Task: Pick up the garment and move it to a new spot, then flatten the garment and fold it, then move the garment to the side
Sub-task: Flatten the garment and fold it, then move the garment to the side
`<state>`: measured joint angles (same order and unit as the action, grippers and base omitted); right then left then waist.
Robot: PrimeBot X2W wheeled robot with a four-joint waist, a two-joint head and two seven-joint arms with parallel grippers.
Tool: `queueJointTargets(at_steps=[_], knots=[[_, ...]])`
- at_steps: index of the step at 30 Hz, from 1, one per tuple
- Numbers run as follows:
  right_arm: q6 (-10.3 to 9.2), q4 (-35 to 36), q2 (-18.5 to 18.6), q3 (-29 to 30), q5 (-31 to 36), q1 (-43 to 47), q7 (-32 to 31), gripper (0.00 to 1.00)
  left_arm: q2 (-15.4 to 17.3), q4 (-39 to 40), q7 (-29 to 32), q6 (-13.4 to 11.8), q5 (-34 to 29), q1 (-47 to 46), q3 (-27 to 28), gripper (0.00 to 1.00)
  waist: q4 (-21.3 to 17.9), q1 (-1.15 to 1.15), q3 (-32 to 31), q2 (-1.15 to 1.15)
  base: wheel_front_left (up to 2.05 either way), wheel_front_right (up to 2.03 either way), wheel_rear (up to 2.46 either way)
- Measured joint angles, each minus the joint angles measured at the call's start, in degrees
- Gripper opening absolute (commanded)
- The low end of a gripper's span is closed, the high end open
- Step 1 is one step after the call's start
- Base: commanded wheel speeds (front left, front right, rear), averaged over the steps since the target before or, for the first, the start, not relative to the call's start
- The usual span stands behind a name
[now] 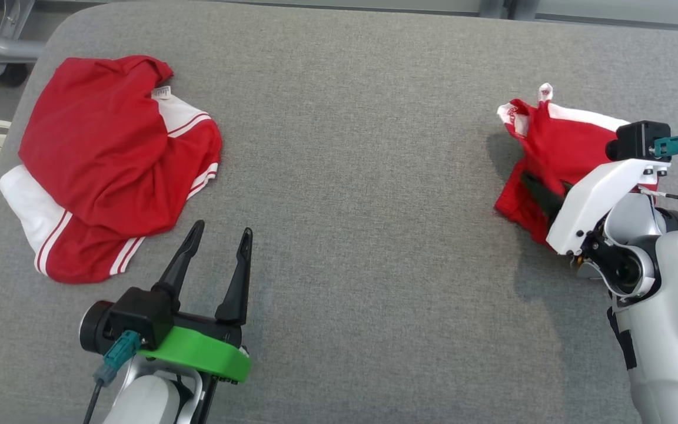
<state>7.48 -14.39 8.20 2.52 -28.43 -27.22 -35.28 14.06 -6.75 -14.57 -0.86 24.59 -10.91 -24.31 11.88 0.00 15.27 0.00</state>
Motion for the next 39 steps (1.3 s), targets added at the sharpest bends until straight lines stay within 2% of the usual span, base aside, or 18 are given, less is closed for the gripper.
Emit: queueJointTargets(at_steps=[5, 10, 13, 16, 19, 24, 28, 32, 33, 34, 36, 39], knots=[[0.00, 2.16, 0.70, -3.42, -2.89, 1.04, 1.64, 1.00, 0.66, -0.07, -0.14, 0.04, 0.00, 0.33, 0.44, 1.00, -1.95, 0.00, -0.11, 0.00, 0.00, 0.00, 0.00], [0.00, 11.60, 3.08, -4.09, -9.53, 6.23, 1.10, 1.00, 1.60, 0.56, -0.15, -0.45, 0.02, 0.70, 1.51, 1.00, -4.46, 0.00, -0.39, 0.00, 0.00, 0.00, 0.00], [-0.01, 16.22, 3.89, 1.76, -12.61, 10.51, 0.54, 1.00, 2.52, 1.38, -0.16, -0.77, 0.09, 1.01, 2.09, 1.00, -6.05, 0.00, -0.46, 0.00, 0.00, 0.00, 0.00], [0.00, 17.00, 4.46, 8.62, -13.01, 12.38, -0.80, 1.00, 3.34, 2.52, 0.22, -1.00, 0.09, 1.37, 2.25, 1.00, -7.56, 0.00, -0.12, 0.00, 0.00, 0.00, 0.00], [-0.01, 14.83, 3.74, 14.97, -13.67, 12.10, -2.86, 1.00, 3.41, 3.13, 0.71, -0.89, -0.03, 1.05, 1.75, 1.00, -8.31, 0.00, 0.97, 0.00, 0.00, 0.00, 0.00], [-0.01, 8.08, 0.71, 20.72, -15.39, 6.15, -8.25, 1.00, 3.39, 3.81, 0.99, -0.94, -0.48, -0.60, 1.45, 1.00, -7.86, 0.00, 3.01, 0.00, 0.00, 0.00, 0.00], [-0.01, 2.15, -0.15, 22.96, -15.67, 1.27, -12.63, 1.00, 2.86, 3.90, 1.13, -0.91, -0.52, -1.65, 0.86, 1.00, -6.04, 0.00, 3.81, 0.00, 0.00, 0.00, 0.00], [-0.01, -3.11, 0.58, 23.86, -10.23, -0.83, -15.10, 1.00, 2.05, 3.53, 0.88, -0.92, -0.45, -1.73, 0.43, 1.00, -3.77, 0.00, 4.16, 0.00, 0.00, 0.00, 0.00], [-0.01, -3.71, 0.58, 23.51, -9.90, -1.37, -16.05, 0.72, 1.89, 3.33, 0.88, -0.90, -0.45, -1.74, 0.29, 1.00, -3.22, 0.00, 4.24, 0.00, 0.00, 0.00, 0.00], [-0.01, -3.74, 0.59, 22.51, -9.67, -2.03, -16.91, 0.00, 1.65, 3.14, 0.78, -0.89, -0.45, -1.74, 0.23, 1.00, -2.67, 0.00, 4.31, 0.00, 0.00, 0.00, 0.00], [-0.01, -3.49, 0.63, 21.11, -9.70, -2.85, -18.28, 0.00, 1.52, 3.00, 0.60, -0.89, -0.44, -1.74, 0.26, 1.00, -2.16, 0.00, 4.39, 0.00, 0.00, 0.00, 0.00], [-0.01, -0.51, 0.67, 14.97, -10.83, -4.45, -22.03, 0.00, 1.23, 2.87, 0.36, -0.89, -0.19, -1.75, 0.54, 1.00, -0.98, 0.00, 4.90, 0.00, 0.00, 0.00, 0.00]])
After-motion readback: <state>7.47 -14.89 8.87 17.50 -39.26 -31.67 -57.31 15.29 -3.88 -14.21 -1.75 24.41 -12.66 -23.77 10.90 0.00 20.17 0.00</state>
